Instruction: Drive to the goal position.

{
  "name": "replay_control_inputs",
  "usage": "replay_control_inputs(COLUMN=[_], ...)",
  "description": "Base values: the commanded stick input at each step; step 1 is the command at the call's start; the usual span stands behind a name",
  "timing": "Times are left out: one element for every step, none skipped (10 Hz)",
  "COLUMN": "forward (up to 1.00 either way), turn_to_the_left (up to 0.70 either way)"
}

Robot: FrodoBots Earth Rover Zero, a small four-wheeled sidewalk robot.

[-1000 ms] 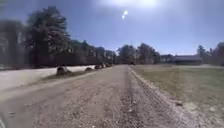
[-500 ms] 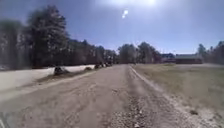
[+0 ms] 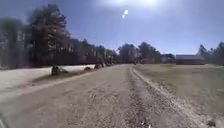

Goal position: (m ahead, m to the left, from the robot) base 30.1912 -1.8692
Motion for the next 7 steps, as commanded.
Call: replay_control_inputs(forward=[0.7, 0.7, 0.7, 0.7, 0.7, 0.7, 0.7], turn_to_the_left=[0.03, 0.03, 0.03, 0.03, 0.03, 0.02, 0.02])
